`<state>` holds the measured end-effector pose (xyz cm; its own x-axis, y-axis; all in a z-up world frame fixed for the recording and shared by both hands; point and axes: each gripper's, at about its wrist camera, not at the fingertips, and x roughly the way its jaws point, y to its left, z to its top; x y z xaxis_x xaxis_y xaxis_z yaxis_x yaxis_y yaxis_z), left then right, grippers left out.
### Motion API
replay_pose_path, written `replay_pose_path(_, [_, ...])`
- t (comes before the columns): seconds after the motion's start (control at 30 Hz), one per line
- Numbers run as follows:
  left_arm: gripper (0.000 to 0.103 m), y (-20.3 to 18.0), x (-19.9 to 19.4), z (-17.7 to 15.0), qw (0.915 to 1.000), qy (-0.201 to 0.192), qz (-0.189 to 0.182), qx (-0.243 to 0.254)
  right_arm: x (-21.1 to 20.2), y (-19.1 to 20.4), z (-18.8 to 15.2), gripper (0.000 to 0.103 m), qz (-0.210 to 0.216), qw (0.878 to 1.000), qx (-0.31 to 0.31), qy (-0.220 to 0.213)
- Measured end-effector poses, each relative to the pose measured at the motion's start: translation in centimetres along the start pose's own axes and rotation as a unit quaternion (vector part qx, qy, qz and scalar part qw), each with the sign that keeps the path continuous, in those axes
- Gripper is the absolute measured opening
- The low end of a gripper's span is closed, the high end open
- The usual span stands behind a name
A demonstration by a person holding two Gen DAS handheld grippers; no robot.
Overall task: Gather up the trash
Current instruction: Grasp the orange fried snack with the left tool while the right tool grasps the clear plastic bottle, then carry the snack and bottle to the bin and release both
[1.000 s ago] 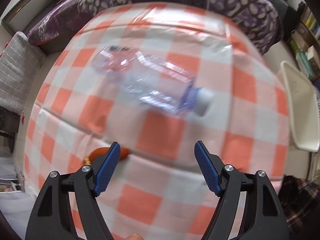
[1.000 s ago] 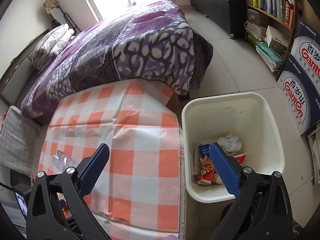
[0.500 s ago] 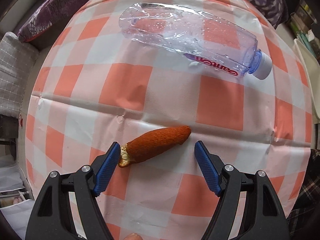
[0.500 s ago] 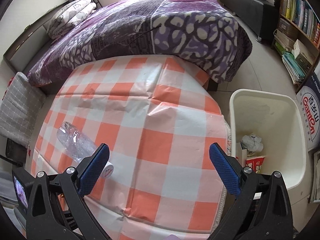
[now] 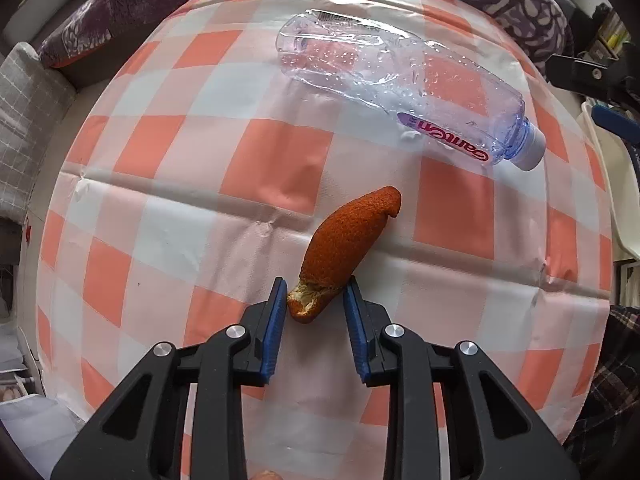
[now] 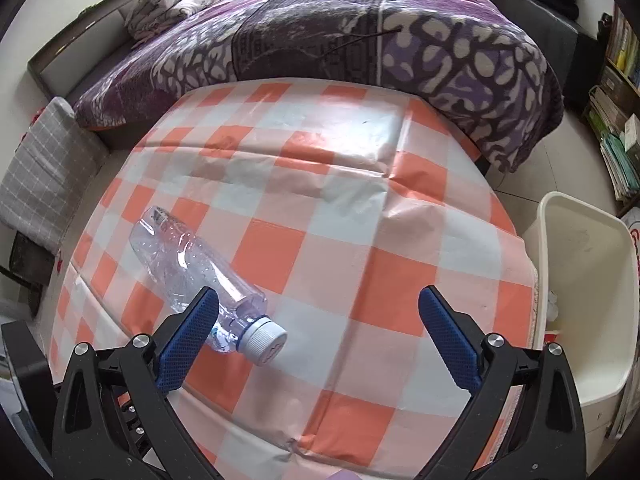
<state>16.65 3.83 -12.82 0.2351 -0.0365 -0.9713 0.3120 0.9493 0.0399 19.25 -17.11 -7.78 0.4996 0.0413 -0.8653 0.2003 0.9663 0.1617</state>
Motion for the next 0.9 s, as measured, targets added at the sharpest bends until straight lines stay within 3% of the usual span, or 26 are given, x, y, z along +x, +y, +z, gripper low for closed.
replay_pose_path(0.43, [0.029, 5.3, -3.8, -0.6, 0.9945, -0.054, -0.013, -0.089, 3.9, 7.1, 0.1, 0.095, 0.02, 0.99, -0.139, 0.015])
replay_pose_path(0.47, [0.029, 5.7, -4.2, -0.7, 0.9934, -0.06, -0.014, -0.097, 4.1, 7.4, 0.0, 0.092, 0.019, 0.989, -0.145, 0.014])
replay_pose_path(0.5, [0.029, 6.1, -4.6, -0.7, 0.9921, -0.066, -0.014, -0.106, 4.3, 7.9, -0.2, 0.074, 0.02, 0.988, -0.152, 0.016])
replay_pose_path(0.6, [0.029, 6.6, -5.4, -0.6, 0.9884, -0.08, -0.01, -0.129, 3.9, 8.3, -0.2, 0.059, 0.012, 0.989, -0.148, -0.002])
replay_pose_path(0.9, [0.029, 7.8, -7.9, 0.5, 0.973, -0.134, 0.01, -0.188, -0.2, 6.8, 0.8, 0.055, 0.057, 0.992, -0.089, -0.066])
